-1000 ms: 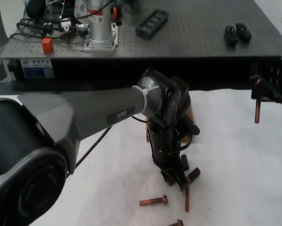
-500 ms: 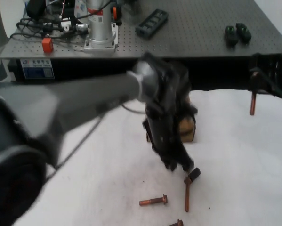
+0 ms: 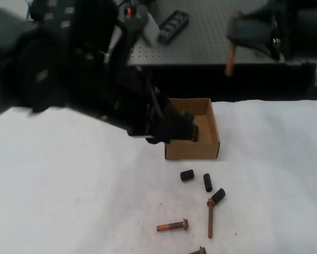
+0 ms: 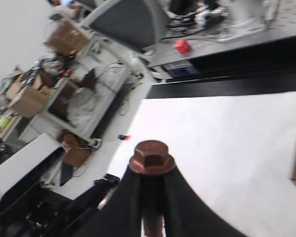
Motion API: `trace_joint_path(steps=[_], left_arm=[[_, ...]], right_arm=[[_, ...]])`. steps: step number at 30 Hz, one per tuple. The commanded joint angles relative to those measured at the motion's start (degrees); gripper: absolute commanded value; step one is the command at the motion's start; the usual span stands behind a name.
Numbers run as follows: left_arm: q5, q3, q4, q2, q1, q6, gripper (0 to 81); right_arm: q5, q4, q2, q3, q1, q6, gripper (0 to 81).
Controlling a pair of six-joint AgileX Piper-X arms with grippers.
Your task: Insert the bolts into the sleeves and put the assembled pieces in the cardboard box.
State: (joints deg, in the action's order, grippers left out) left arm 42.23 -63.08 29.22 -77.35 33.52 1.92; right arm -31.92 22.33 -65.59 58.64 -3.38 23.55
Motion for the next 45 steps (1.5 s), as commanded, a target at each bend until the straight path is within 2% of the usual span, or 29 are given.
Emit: trace_joint_path(steps=[1, 4, 9, 19, 26, 45], left_arm=[[8.1, 5.4, -8.1, 8.0, 0.2, -5.5, 0.6], [10.4, 6.6, -8.2, 11.3, 0.2, -6.4, 0.6], [15.5, 6.6, -10.3, 12.5, 0.2, -7.4, 0.6], [16.5, 6.6, -16.6, 12.5, 0.2, -14.0, 0.6], [15.8, 6.6, -20.8, 12.5, 0.2, -17.5, 0.6], [9.3, 6.6, -21.4, 12.5, 0.2, -21.0, 0.6]], right_arm=[[-4.2, -7.7, 5.1, 0.3, -8.0, 3.6, 0.1], [-1.7, -7.7, 6.8, 0.3, -9.9, 4.4, 0.1], [-2.2, -7.7, 7.7, 0.3, -12.5, 6.5, 0.1], [-2.1, -7.7, 7.8, 0.3, -18.1, 6.9, 0.1], [0.8, -7.8, 7.8, 0.3, -17.9, 6.9, 0.1], [2.9, -12.0, 8.3, 0.3, -17.9, 6.9, 0.1]])
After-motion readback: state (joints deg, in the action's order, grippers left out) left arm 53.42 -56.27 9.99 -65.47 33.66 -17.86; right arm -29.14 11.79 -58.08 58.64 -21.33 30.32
